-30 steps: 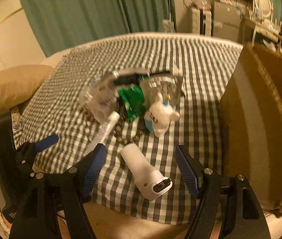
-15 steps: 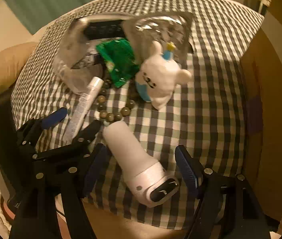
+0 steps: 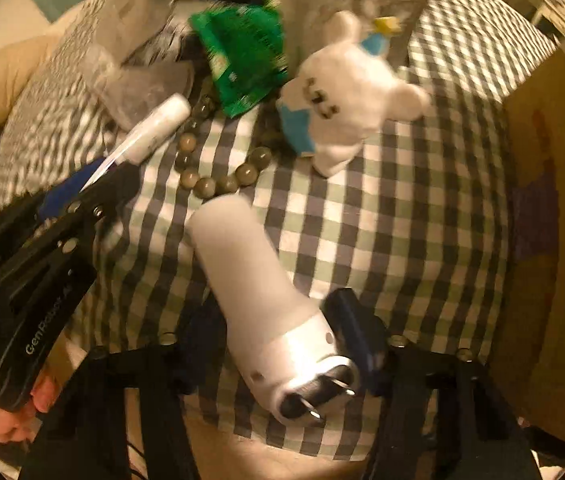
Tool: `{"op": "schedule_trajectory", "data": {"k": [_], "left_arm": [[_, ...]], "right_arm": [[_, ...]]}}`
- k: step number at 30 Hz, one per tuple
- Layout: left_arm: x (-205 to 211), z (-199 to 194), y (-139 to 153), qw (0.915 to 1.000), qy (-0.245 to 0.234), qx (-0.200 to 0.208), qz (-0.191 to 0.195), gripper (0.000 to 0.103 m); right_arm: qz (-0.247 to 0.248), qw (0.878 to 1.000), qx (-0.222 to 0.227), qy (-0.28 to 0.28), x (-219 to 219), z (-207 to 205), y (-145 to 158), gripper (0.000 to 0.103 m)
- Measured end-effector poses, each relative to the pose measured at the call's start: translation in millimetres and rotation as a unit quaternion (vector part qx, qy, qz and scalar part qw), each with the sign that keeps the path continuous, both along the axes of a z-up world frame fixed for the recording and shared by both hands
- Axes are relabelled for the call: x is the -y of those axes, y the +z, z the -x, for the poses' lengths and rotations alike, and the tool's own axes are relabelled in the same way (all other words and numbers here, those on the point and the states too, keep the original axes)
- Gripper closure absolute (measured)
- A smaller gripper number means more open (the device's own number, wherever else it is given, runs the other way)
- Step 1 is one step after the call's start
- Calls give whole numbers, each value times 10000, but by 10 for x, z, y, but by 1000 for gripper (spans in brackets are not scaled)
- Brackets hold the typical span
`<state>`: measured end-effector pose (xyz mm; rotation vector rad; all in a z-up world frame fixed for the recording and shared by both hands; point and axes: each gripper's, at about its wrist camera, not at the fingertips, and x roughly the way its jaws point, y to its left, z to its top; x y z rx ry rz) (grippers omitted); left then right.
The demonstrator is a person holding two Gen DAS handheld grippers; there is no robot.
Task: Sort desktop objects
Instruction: 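Grasp the toothpaste tube with the left tool while the right tool grasps the white cylinder, then carry the tube and white cylinder into the cardboard box and release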
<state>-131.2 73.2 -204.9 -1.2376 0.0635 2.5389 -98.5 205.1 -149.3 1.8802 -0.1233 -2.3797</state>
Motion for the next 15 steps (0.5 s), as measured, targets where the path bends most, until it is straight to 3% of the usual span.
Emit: {"op": "schedule_trajectory", "data": {"k": [6,12,15], "left_arm": [[87,-52,44,9998,15,43,-204,88],[260,-260,211,9967,31,56,-810,89],[270,-382,306,9956,32,28,-935,89]], "right_arm": [[69,9992,-376,95,60,-103,117,55],[317,9958,-853,-82,-79,-174,356,55],[452,9941,-963,-221,-152,-238,497,55]]}}
